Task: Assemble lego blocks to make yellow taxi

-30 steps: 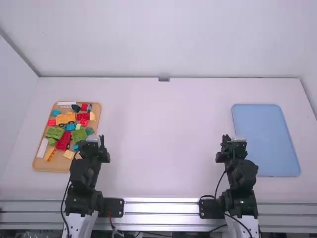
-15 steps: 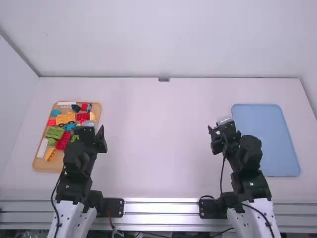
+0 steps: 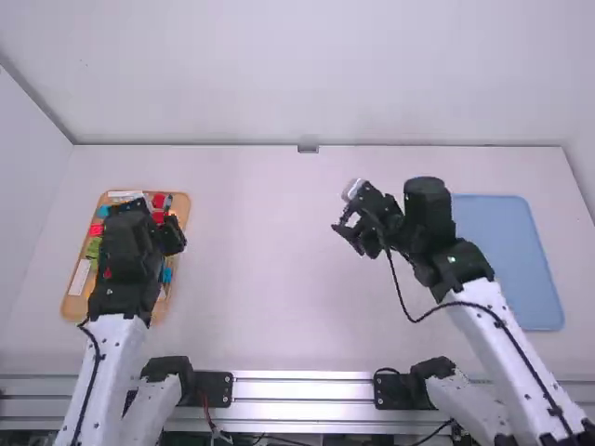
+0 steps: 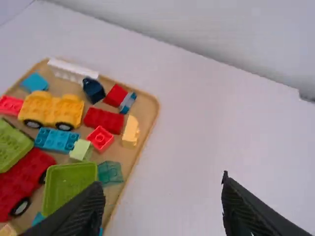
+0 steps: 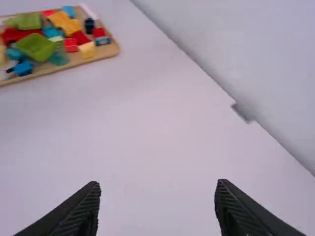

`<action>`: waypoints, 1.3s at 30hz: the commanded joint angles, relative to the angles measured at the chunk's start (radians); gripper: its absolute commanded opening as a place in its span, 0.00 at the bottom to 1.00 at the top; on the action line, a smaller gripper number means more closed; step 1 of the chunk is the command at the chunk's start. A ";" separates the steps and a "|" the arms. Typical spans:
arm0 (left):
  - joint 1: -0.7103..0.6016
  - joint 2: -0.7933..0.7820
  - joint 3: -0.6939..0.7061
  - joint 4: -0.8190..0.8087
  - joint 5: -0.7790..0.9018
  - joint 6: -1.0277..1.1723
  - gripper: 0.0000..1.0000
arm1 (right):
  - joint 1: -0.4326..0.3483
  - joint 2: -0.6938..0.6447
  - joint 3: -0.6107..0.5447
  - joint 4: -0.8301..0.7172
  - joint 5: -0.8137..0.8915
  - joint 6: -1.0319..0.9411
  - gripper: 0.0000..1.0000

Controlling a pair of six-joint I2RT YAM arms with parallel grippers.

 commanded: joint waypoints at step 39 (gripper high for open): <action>0.214 0.924 1.002 -0.612 -0.048 -0.269 0.99 | 0.081 0.627 0.387 0.144 -0.493 -0.129 0.99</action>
